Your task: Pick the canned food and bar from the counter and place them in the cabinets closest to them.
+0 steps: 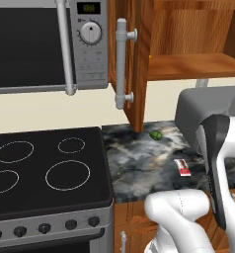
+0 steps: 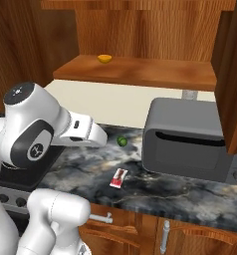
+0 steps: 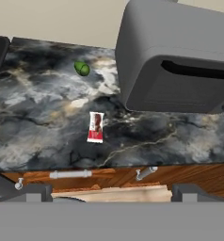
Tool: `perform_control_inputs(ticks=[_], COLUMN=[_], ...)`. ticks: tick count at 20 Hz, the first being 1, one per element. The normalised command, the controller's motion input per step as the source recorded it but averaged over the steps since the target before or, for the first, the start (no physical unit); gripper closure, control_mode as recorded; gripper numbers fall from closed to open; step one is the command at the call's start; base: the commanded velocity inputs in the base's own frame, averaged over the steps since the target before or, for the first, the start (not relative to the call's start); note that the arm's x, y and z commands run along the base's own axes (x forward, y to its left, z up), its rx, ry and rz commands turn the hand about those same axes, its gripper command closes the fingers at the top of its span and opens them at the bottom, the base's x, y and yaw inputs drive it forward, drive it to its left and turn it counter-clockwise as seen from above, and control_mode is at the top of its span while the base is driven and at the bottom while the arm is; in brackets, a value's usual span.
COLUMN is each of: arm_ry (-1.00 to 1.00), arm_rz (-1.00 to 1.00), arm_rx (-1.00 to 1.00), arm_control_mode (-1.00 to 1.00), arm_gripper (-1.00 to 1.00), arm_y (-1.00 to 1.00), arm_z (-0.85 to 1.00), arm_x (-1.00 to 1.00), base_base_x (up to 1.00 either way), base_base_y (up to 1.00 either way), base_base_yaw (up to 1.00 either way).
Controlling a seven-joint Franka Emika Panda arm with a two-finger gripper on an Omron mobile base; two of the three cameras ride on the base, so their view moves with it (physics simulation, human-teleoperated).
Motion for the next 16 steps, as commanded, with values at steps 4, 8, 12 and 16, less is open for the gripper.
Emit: perform_control_inputs(ticks=[4, 8, 12, 16], arm_ry=[0.0, 0.0, 0.0, 0.0], arm_rz=[0.0, 0.0, 0.0, 0.0], arm_rx=[0.0, 0.0, 0.0, 0.0], arm_control_mode=[-1.0, -1.0, -1.0, -1.0], arm_gripper=[-1.0, -1.0, -1.0, -1.0], arm_y=[0.0, 0.0, 0.0, 0.01], arm_z=[0.0, 0.0, -0.11, -0.28], arm_x=[0.0, 0.01, 0.03, 0.04], base_base_x=[0.0, 0.0, 0.0, 0.0], base_base_y=[0.0, 0.0, 0.0, 0.0], base_base_yaw=[0.0, 0.0, 0.0, 0.0])
